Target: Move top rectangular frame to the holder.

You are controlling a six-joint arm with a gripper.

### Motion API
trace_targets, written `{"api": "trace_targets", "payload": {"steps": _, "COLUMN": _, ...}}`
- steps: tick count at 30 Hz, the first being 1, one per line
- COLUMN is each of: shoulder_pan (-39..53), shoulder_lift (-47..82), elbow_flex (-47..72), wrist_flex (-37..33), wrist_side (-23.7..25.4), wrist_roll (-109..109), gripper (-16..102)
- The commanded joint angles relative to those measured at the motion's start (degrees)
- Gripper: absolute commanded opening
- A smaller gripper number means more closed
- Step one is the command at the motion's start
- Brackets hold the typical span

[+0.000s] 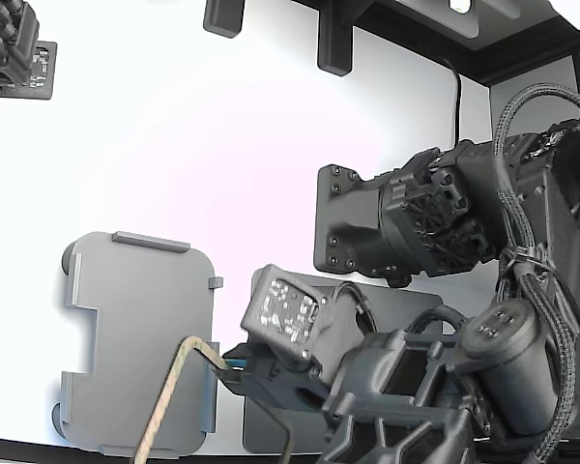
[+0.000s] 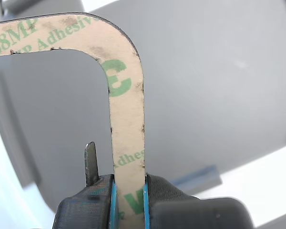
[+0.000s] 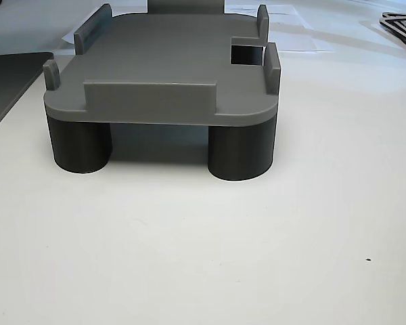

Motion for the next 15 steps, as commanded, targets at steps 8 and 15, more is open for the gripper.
{"api": "trace_targets", "payload": {"steps": 8, "shoulder_pan": -8.7, "shoulder_lift": -0.4, "elbow_flex": -2.4, "wrist_flex": 0.6, "wrist_side": -5.2, "wrist_roll": 35.7, "gripper": -11}}
{"api": "trace_targets", "payload": {"steps": 15, "shoulder_pan": -9.8, "shoulder_lift": -4.1, "elbow_flex": -4.7, "wrist_flex": 0.6, "wrist_side": -6.9, "wrist_roll": 43.9, "gripper": -12}}
